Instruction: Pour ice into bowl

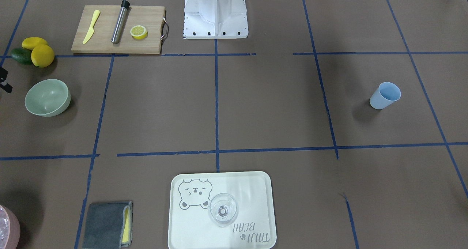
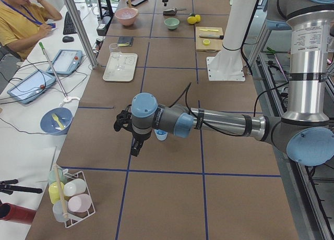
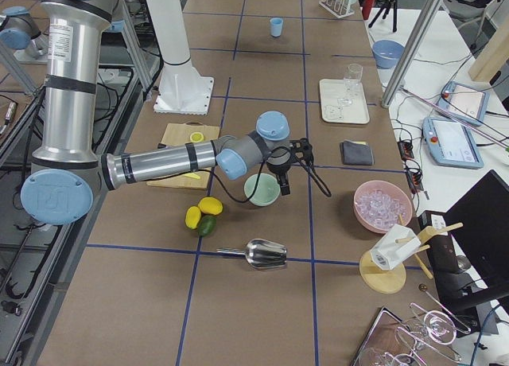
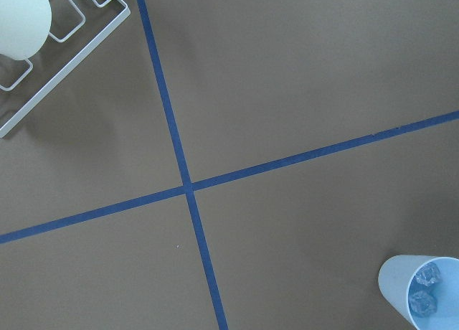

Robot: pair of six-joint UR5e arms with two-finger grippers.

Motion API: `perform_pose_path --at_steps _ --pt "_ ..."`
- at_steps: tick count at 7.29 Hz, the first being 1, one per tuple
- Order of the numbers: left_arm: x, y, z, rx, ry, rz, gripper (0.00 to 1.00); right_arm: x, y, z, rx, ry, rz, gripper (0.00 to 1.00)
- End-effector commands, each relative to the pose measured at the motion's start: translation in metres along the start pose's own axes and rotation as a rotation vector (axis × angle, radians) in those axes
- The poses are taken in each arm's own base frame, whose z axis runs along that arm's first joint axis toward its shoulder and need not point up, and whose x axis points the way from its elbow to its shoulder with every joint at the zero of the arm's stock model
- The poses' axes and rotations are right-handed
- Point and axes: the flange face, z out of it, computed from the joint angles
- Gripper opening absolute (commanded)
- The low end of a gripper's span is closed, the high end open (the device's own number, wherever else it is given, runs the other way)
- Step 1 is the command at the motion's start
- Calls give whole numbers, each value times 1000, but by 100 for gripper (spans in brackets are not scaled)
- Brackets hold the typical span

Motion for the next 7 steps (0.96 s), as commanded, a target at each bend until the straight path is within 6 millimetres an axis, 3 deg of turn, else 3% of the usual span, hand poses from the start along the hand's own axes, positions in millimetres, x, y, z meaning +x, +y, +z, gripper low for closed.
perform_pose_path --at_steps 1,3,4,6,7 --pt "0 0 0 6 0 8 100 5 35 46 -66 32 22 100" --pt "1 -1 0 7 0 11 100 43 55 78 -45 17 -2 89" --pt "1 -1 0 7 0 11 100 44 58 85 -45 9 -1 83" --pt "0 1 0 5 0 9 100 24 56 95 -51 8 31 78" --pt "0 1 0 5 0 9 100 20 54 99 -47 18 36 69"
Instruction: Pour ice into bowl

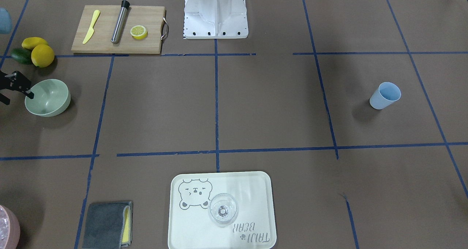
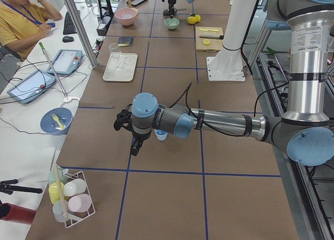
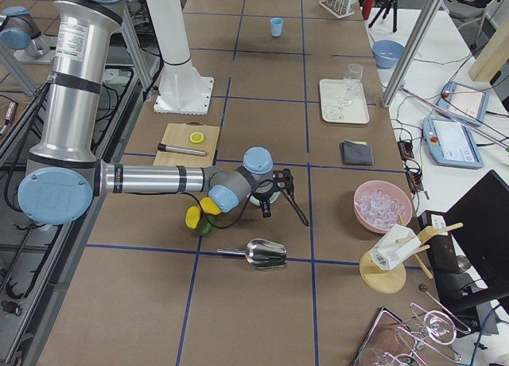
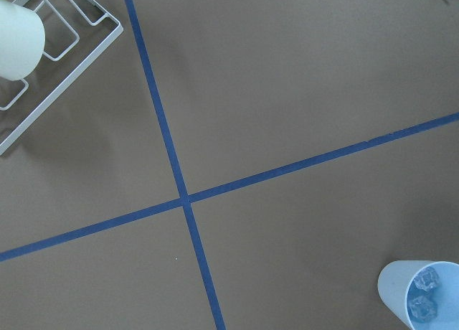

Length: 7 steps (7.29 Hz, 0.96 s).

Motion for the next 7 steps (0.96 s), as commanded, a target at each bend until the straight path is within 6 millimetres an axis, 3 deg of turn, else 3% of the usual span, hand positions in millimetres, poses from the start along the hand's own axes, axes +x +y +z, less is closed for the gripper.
perform_pose_path --at_steps 1,2,3,6,7 --pt "-1 1 1 -2 0 -2 100 -10 -1 8 5 16 8 55" --pt "-1 2 1 -3 0 -3 100 -9 2 9 0 18 9 22" --pt "-1 3 1 -4 0 -4 100 -12 3 10 -1 19 0 0" --pt "-2 5 2 -6 0 -6 100 -33 -1 1 33 24 -36 0" --pt "-2 6 2 -7 0 -8 100 -55 -9 -14 41 6 -49 0"
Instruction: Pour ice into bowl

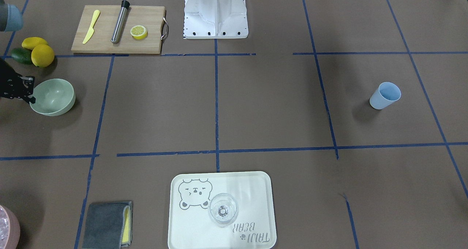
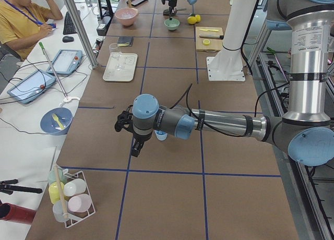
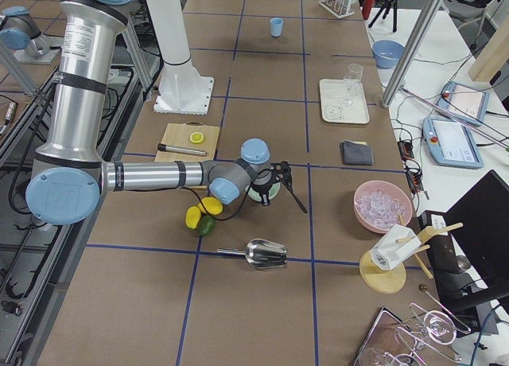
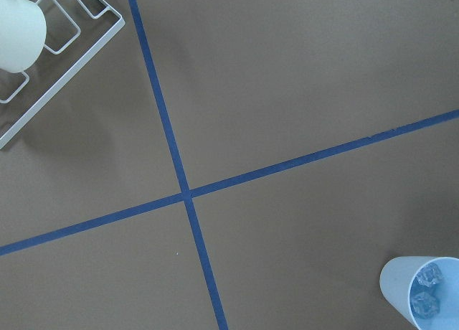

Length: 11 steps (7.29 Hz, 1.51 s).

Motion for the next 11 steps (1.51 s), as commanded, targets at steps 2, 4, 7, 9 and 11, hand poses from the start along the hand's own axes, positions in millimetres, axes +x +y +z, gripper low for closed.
perform_pose_path --at_steps 2,4,7,9,11 --pt "-1 2 1 -2 0 -2 100 -111 -59 -61 -18 -62 -27 0" --pt "0 2 1 -2 2 -2 100 -228 -109 -64 -60 -102 4 0" --pt "1 1 1 -1 5 -1 100 -463 -177 -58 -83 -78 224 0" --pt "1 0 0 0 7 0 100 -551 -200 -15 -134 -40 297 0" --pt "1 1 1 -2 6 0 100 -593 -181 39 -68 -39 314 0"
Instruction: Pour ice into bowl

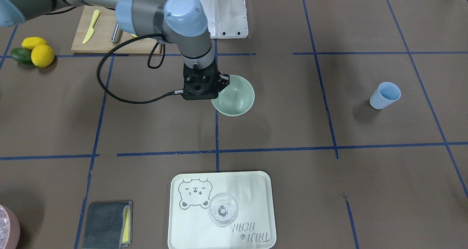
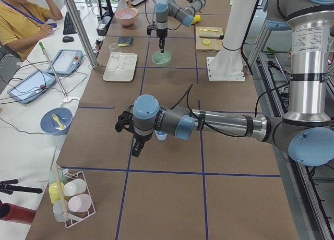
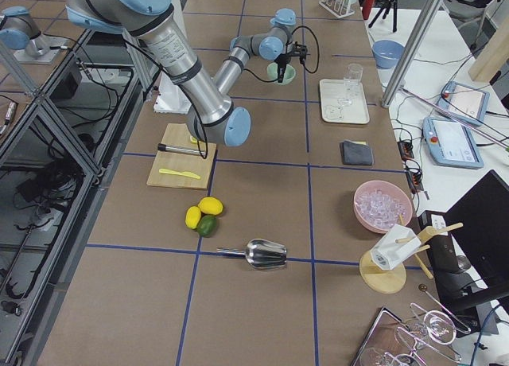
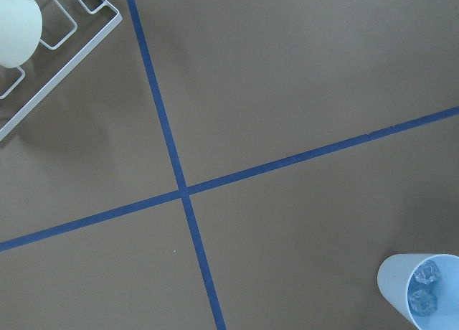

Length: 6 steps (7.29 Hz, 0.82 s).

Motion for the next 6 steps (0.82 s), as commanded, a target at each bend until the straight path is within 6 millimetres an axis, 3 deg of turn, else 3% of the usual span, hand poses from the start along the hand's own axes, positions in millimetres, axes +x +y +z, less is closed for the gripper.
perform_pose_path --at_steps 1,4,5,6 --pt "0 0 1 -2 1 -1 100 -32 19 57 42 -14 9 0" --pt "0 1 1 -3 1 -2 100 -36 25 64 39 -14 4 0" --pt "0 0 2 -4 0 -1 100 -34 26 65 43 -14 3 99" --pt "-1 1 1 -3 -1 -2 100 -38 26 55 75 -33 -6 100"
